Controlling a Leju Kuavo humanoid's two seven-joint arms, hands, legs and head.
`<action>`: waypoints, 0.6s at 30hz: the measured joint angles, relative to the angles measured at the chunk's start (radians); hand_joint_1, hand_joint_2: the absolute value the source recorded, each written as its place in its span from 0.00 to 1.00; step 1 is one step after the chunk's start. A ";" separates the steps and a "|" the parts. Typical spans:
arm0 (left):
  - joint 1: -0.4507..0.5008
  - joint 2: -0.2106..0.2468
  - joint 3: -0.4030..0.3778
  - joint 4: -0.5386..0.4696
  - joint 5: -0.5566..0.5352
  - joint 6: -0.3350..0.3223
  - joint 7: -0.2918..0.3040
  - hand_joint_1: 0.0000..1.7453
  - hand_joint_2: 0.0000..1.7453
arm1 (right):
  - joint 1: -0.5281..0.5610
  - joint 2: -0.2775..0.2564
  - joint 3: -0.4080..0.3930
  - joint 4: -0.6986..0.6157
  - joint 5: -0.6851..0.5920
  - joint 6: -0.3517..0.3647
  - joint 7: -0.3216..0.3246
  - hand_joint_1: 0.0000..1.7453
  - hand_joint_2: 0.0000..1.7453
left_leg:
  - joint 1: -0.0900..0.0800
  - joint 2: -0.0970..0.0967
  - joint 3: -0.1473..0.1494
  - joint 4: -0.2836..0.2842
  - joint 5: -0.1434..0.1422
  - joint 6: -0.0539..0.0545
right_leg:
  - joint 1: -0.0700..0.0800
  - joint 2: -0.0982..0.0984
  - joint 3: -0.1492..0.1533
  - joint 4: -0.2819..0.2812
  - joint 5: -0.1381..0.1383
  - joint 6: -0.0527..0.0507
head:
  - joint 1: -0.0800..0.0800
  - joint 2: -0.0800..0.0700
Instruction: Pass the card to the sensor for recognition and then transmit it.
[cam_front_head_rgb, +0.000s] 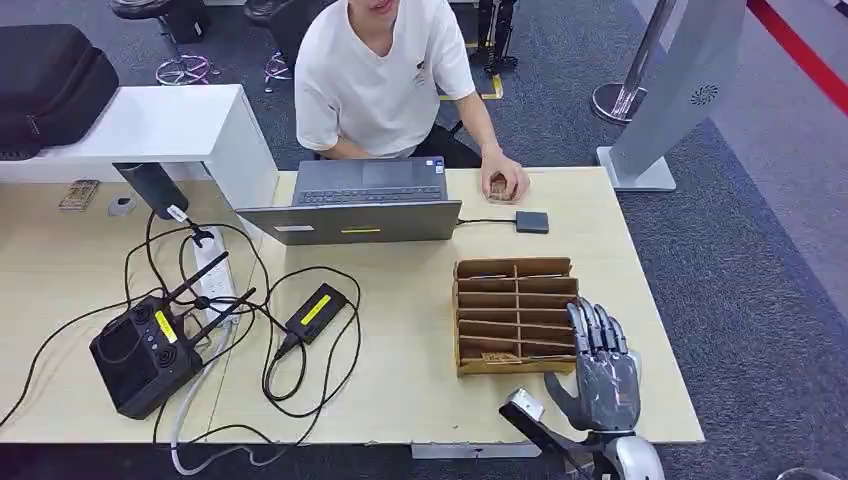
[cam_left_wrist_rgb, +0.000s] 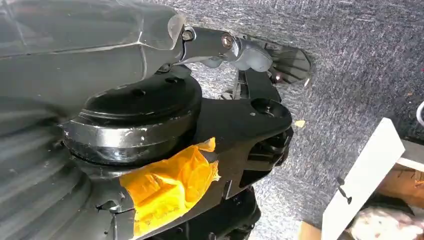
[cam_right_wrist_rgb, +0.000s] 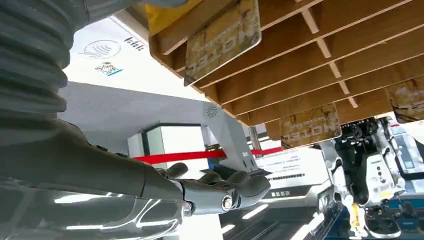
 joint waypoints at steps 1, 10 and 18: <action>0.000 0.000 0.000 0.000 0.000 0.000 0.000 0.00 1.00 | -0.001 0.000 0.004 0.000 -0.001 0.000 0.002 0.00 1.00 | 0.000 0.000 0.000 0.000 0.000 0.000 | 0.000 0.000 0.000 0.000 0.000 0.000 | 0.000 0.000; 0.000 0.001 -0.005 0.000 0.000 0.000 0.000 0.00 1.00 | -0.004 0.000 0.047 0.007 -0.025 0.000 0.033 0.00 1.00 | 0.000 0.000 0.000 0.000 0.000 0.000 | 0.000 0.000 0.000 0.000 0.000 0.000 | 0.000 0.000; 0.000 0.001 -0.005 0.000 0.000 -0.001 0.000 0.00 1.00 | -0.003 0.000 0.050 0.050 -0.047 0.000 0.020 1.00 1.00 | 0.000 0.000 0.000 0.000 0.000 0.000 | 0.000 0.000 0.000 0.000 0.000 0.000 | 0.000 0.000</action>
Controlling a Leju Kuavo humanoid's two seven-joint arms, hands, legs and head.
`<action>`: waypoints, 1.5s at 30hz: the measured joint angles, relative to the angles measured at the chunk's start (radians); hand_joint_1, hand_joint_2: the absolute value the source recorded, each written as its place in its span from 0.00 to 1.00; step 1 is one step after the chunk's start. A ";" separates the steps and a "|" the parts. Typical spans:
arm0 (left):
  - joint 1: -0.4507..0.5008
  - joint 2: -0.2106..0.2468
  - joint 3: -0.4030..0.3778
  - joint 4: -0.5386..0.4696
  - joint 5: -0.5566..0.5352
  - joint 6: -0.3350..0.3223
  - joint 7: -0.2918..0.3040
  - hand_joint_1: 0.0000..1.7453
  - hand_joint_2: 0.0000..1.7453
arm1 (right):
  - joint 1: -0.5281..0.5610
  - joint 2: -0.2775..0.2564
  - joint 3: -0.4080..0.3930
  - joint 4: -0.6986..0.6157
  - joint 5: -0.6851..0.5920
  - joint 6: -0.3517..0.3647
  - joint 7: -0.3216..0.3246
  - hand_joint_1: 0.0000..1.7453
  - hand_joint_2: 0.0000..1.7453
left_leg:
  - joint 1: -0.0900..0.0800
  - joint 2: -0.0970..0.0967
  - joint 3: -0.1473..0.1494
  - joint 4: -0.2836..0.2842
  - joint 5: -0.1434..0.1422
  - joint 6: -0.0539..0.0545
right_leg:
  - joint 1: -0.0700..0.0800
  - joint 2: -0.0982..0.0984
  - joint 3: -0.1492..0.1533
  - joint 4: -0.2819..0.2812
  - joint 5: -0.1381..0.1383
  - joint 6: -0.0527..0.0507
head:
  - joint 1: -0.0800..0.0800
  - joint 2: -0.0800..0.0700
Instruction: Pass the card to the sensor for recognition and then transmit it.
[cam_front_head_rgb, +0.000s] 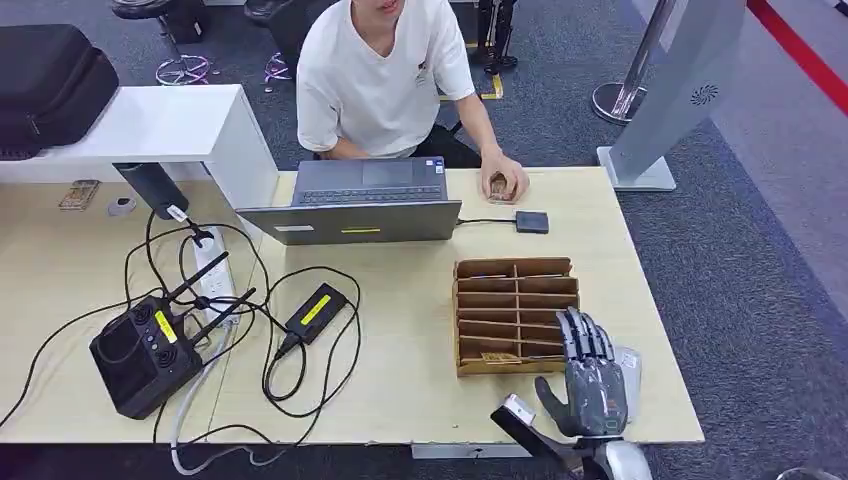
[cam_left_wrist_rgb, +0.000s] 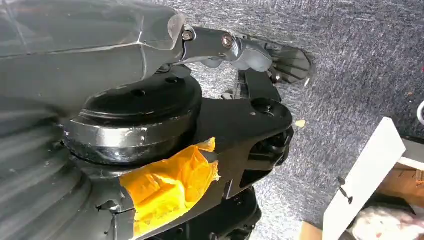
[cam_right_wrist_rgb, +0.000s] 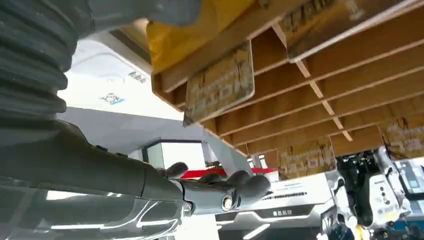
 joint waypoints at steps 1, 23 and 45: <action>0.000 0.000 0.000 0.000 0.000 0.000 0.000 0.00 1.00 | 0.000 0.000 0.000 0.005 -0.009 0.000 -0.006 1.00 1.00 | 0.000 0.000 0.000 0.000 0.000 0.000 | 0.000 0.000 0.000 0.000 0.000 0.000 | 0.000 0.000; 0.000 0.000 0.000 0.000 0.003 0.003 -0.005 0.00 1.00 | -0.003 0.000 -0.006 0.040 -0.078 -0.012 -0.056 1.00 1.00 | 0.000 0.000 0.000 0.000 0.000 0.000 | 0.000 0.000 0.000 0.000 0.000 0.000 | 0.000 0.000; 0.001 0.006 -0.010 0.000 -0.011 0.044 0.013 0.00 1.00 | -0.047 -0.026 -0.020 -0.109 -0.060 0.013 -0.014 1.00 1.00 | 0.000 0.001 0.000 0.000 0.000 0.000 | 0.000 0.001 0.000 0.000 0.001 0.000 | 0.000 0.000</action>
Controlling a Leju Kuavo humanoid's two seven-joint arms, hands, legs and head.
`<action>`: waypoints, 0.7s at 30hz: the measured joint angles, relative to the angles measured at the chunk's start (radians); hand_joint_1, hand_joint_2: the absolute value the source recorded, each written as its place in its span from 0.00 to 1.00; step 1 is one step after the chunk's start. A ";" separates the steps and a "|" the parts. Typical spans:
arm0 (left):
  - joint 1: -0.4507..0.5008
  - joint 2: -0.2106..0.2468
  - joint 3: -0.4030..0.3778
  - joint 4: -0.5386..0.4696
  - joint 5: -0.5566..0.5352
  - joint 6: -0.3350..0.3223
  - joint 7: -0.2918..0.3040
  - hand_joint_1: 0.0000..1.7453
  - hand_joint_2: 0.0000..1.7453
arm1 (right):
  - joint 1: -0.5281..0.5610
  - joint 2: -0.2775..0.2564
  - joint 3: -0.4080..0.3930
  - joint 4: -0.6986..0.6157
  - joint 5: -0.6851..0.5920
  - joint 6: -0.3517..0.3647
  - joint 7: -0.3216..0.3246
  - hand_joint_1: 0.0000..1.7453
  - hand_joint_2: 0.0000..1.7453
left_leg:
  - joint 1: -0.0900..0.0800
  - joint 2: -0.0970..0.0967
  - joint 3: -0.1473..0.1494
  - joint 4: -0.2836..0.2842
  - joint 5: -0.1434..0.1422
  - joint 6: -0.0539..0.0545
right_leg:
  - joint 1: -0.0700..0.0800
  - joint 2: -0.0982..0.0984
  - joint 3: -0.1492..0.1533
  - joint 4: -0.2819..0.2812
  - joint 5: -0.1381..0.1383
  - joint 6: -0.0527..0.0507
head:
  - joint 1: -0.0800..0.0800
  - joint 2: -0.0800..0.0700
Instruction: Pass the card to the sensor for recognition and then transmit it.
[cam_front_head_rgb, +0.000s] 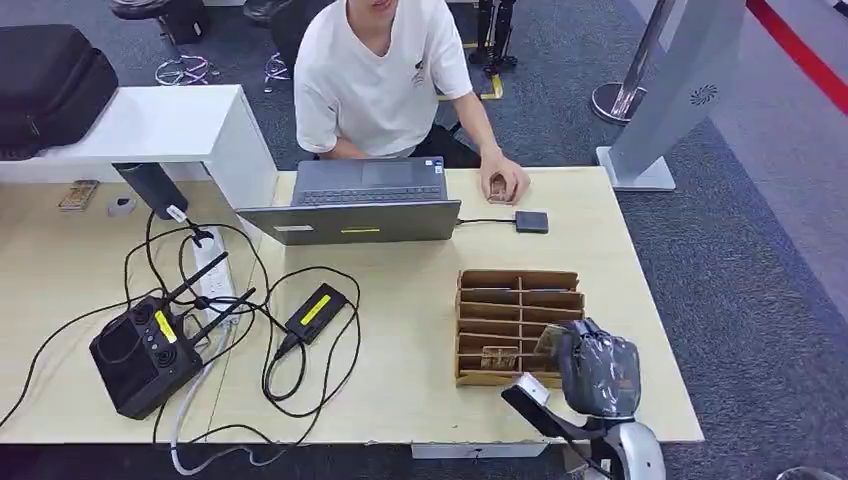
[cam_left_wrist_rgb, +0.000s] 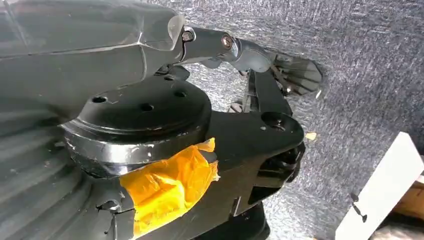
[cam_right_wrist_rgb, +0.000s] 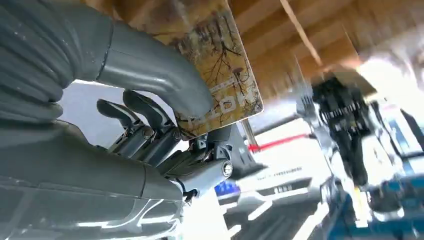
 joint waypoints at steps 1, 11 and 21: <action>0.000 0.000 -0.001 0.000 0.000 -0.002 0.001 0.00 1.00 | -0.012 -0.007 0.002 -0.020 -0.001 0.007 0.006 1.00 1.00 | 0.000 0.000 0.000 0.000 0.000 0.000 | 0.000 0.000 0.000 0.000 0.000 0.000 | 0.000 0.000; 0.000 0.002 -0.006 0.000 -0.003 -0.009 0.002 0.00 1.00 | -0.140 -0.074 0.019 -0.161 -0.018 0.065 0.041 1.00 1.00 | 0.000 -0.001 0.000 0.000 0.001 0.000 | 0.000 0.000 0.000 0.000 0.000 0.000 | 0.000 0.000; 0.000 0.003 -0.007 0.000 -0.003 -0.009 0.002 0.00 1.00 | -0.150 -0.088 0.027 -0.187 -0.018 0.065 0.041 1.00 1.00 | 0.000 0.000 0.000 0.000 0.001 0.000 | 0.000 0.000 0.000 0.000 0.000 0.000 | 0.000 0.000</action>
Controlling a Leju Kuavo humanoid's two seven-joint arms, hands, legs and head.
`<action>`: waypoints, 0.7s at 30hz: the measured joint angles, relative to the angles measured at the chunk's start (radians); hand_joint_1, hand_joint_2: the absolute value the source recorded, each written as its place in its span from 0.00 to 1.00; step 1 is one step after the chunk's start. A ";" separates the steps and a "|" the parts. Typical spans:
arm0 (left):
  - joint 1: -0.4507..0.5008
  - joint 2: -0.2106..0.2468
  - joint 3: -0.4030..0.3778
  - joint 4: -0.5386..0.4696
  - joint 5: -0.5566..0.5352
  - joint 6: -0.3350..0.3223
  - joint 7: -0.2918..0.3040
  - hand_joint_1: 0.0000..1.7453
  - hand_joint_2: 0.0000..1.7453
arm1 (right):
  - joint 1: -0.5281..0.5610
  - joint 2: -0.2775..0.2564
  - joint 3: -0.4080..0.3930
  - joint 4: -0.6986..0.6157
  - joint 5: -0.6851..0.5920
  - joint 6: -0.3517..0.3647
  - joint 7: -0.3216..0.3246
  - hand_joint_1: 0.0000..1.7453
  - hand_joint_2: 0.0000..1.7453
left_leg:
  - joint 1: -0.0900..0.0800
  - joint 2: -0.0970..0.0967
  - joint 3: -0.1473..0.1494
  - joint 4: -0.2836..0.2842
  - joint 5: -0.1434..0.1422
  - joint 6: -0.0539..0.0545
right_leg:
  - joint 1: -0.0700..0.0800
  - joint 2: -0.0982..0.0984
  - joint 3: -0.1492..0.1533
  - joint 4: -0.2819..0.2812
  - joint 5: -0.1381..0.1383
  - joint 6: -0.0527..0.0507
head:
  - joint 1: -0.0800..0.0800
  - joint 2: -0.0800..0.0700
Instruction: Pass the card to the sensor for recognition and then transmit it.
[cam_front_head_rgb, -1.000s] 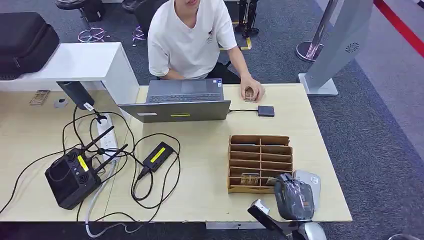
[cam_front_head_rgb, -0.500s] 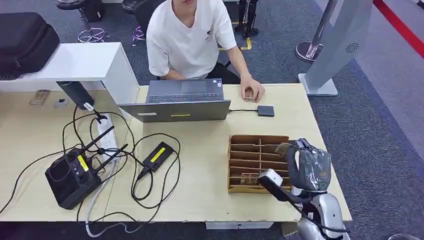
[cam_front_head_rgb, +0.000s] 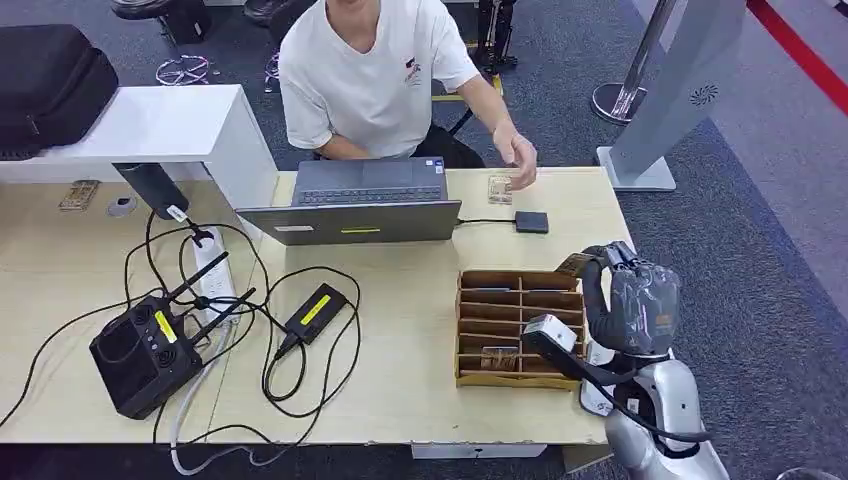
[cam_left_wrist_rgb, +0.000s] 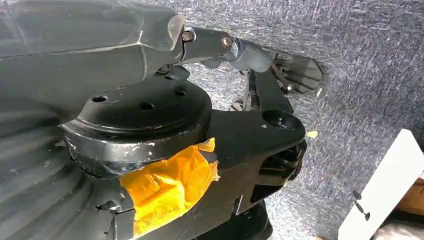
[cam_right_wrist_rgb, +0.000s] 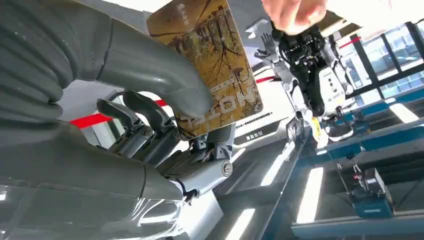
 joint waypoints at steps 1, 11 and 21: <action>0.000 0.000 0.000 0.000 0.000 0.000 0.000 0.00 1.00 | -0.001 -0.001 0.001 -0.002 0.000 0.000 0.000 1.00 1.00 | 0.000 0.000 0.000 0.000 0.000 0.000 | 0.000 0.000 0.000 0.000 0.000 0.000 | 0.000 0.000; 0.000 0.000 -0.002 0.000 -0.012 -0.009 0.002 0.00 1.00 | -0.117 -0.003 0.020 -0.022 -0.053 0.055 0.015 1.00 1.00 | 0.000 0.003 0.000 0.000 0.001 0.000 | 0.000 0.003 0.000 0.001 0.001 0.000 | 0.000 0.000; -0.013 0.008 -0.082 0.000 -0.115 -0.045 0.038 0.00 1.00 | -0.597 0.154 0.142 0.433 0.417 -0.061 0.242 1.00 1.00 | 0.002 0.003 0.000 0.000 0.007 -0.004 | 0.001 0.004 -0.002 0.002 0.006 -0.004 | 0.000 0.000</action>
